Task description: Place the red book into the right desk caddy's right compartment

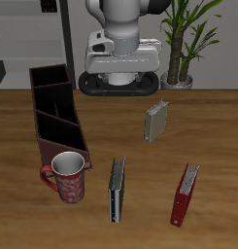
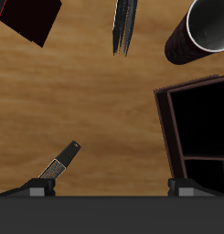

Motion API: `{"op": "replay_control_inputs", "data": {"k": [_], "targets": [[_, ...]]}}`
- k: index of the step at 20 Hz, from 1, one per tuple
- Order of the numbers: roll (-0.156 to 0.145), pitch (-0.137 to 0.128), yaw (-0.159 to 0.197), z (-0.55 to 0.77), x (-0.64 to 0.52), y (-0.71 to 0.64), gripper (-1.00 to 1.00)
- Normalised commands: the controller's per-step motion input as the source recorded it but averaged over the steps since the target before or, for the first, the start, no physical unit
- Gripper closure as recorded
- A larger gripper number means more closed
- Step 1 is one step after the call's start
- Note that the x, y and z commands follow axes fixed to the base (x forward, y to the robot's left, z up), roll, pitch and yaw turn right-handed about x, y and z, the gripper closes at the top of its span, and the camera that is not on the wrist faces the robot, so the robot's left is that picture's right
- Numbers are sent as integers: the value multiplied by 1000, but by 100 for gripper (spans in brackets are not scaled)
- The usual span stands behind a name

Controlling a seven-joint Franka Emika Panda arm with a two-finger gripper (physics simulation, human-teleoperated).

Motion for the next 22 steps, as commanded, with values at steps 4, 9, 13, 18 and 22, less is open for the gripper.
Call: {"op": "replay_control_inputs", "data": {"k": [4, 9, 13, 18, 22], "targets": [[-21, -7, -2, 100, 226, 232, -100], [-29, -28, -14, 167, 271, 317, -100], [-13, 2, -9, 139, 347, 387, -100], [4, -27, 5, 234, 452, 547, -100], [21, -3, 3, 156, 337, 318, -100]]}}
